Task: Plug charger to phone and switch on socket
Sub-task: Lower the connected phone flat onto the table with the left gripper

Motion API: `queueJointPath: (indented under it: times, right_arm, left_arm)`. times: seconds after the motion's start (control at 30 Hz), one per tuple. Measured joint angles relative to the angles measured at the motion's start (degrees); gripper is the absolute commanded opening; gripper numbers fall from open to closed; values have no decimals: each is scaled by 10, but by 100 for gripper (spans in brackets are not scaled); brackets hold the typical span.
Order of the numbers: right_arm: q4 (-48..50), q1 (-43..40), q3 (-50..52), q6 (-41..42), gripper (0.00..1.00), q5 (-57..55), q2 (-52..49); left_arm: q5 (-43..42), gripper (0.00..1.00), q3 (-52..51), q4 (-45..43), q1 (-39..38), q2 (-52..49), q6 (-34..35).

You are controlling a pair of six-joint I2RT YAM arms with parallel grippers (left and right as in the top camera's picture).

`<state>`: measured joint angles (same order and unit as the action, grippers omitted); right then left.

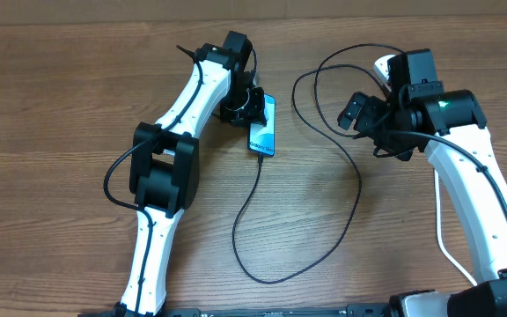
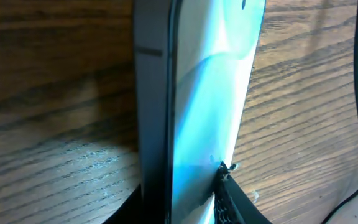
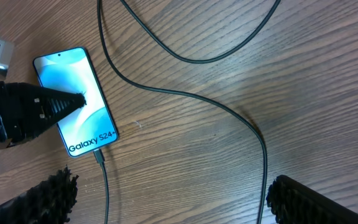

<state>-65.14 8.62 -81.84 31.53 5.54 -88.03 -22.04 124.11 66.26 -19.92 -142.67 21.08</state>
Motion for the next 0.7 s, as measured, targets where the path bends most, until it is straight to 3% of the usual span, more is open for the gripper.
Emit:
queueJointPath:
  times: [0.3,0.4,0.7]
  right_arm:
    - [0,0,0,0,100,0,0]
    - [0,0,0,0,100,0,0]
    - [-5,0,0,0,100,0,0]
  left_arm:
    - [11,25,0,21,0,0,0]
    - [22,32,1,31,-3,0,0]
    - [60,34,1,45,-4,0,0]
